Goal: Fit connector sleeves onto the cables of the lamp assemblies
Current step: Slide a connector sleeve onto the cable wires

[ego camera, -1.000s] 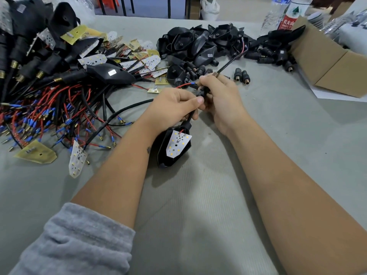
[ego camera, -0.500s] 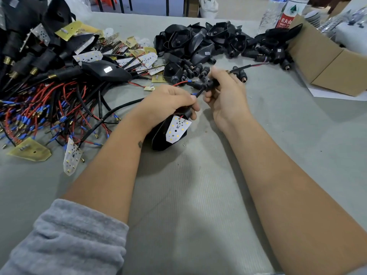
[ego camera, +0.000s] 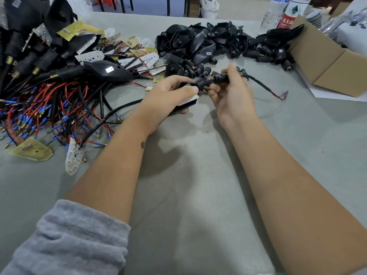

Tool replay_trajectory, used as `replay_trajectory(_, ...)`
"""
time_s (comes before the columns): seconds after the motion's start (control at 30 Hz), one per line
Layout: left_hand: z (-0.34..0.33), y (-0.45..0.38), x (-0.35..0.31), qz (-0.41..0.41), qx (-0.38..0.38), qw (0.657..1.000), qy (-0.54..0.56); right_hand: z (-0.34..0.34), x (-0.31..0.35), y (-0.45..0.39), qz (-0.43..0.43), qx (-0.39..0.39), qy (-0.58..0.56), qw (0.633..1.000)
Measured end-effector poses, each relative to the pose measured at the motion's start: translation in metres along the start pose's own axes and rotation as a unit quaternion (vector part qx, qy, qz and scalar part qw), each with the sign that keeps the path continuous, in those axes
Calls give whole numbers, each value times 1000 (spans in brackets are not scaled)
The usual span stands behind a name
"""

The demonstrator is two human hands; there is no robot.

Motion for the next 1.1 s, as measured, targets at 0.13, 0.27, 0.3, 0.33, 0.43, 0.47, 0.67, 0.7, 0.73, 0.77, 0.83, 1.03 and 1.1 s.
replay_trajectory(0.13,2,2,-3,-34,-18,999,-35,5,2,-3,3,-19,-57,998)
replay_trajectory(0.27,8,3,-4,-42,-39,998,-5,7,1,-3,-2,-23,-55,998)
replay_trajectory(0.3,8,3,-5,-43,-39,998,0,8,1,-3,-4,-25,-53,998)
replay_trajectory(0.33,8,3,-5,-44,-35,998,5,8,1,-3,-5,-26,-51,998)
replay_trajectory(0.43,7,1,-2,-30,-21,999,17,4,0,-2,-6,-13,-24,1000)
replay_trajectory(0.47,8,0,-1,-25,-22,999,19,1,0,-1,-4,0,3,1000)
replay_trajectory(0.67,9,1,-1,-42,-23,999,7,-7,-2,3,-2,34,72,997)
replay_trajectory(0.7,8,1,-2,-44,-22,999,5,-7,-2,3,-6,34,67,997)
replay_trajectory(0.73,8,1,-2,-44,-22,999,3,-6,-2,3,-7,33,64,997)
replay_trajectory(0.77,8,1,-2,-41,-22,999,3,-6,-2,3,-6,33,61,998)
replay_trajectory(0.83,7,1,-2,-28,-21,999,11,-6,-1,3,1,32,57,998)
replay_trajectory(1.03,5,0,-1,-5,-15,1000,-2,-9,-1,5,-7,42,36,998)
replay_trajectory(1.1,6,0,-1,-5,-19,1000,-9,-9,-3,5,-29,48,17,998)
Point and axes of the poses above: each hand's wrist, its own y-axis away from the middle knuckle, its own z-axis out of the back of the hand, x = y × z, the point moved 9 cm from there along -y, towards the middle knuckle, and after that the axes turned 10 degrees about -y, right-handed, at the moved point
